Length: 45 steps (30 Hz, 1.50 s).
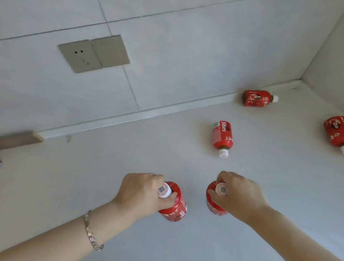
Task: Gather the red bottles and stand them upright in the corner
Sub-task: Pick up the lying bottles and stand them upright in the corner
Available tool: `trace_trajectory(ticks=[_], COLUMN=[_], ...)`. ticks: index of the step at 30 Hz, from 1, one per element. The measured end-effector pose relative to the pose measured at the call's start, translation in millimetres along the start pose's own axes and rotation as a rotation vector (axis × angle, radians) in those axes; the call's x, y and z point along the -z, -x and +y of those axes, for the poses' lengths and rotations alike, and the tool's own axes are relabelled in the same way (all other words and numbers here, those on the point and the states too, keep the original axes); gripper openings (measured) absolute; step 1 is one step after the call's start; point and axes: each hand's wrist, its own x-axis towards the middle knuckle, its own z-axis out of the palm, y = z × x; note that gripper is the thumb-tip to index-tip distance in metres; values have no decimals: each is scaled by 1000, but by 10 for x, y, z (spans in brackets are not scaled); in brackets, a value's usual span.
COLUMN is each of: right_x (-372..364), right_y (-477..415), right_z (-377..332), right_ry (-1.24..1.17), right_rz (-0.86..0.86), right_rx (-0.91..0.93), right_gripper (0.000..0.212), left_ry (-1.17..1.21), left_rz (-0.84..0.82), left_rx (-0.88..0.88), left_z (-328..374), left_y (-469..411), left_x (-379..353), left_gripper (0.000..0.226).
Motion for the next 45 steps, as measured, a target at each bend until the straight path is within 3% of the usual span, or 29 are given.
trace_trajectory(ticks=[5, 9, 17, 23, 30, 37, 42, 45], right_x=[-298, -644, -1472, -2013, -2459, -2674, -2593, -2472], right_y=[-181, -287, -430, -546, -1000, -1334, -1327, -1243], right_z=[-1292, -2387, -4484, -5697, -6643, -6990, -7010, -6807], right_ry=[27, 50, 80, 24, 2, 29, -30, -53], right_rz=[-75, -133, -226, -258, -214, -267, -297, -351], right_rx=[240, 354, 350, 315, 393, 439, 388, 396], right_gripper=[30, 29, 31, 32, 33, 31, 51, 46], left_ry=[-40, 4, -15, -29, 58, 71, -73, -95], left_rz=[34, -83, -145, -220, -290, -285, -209, -159], left_rx=[329, 576, 822, 925, 988, 1003, 862, 754], left_z=[-1128, -2124, -4159, -5264, -5769, -5886, -5770, -5634], left_y=[724, 1322, 2457, 2870, 2840, 2822, 2799, 2645], left_x=[378, 637, 771, 605, 455, 402, 498, 581], left_gripper=[49, 53, 34, 41, 40, 39, 42, 40])
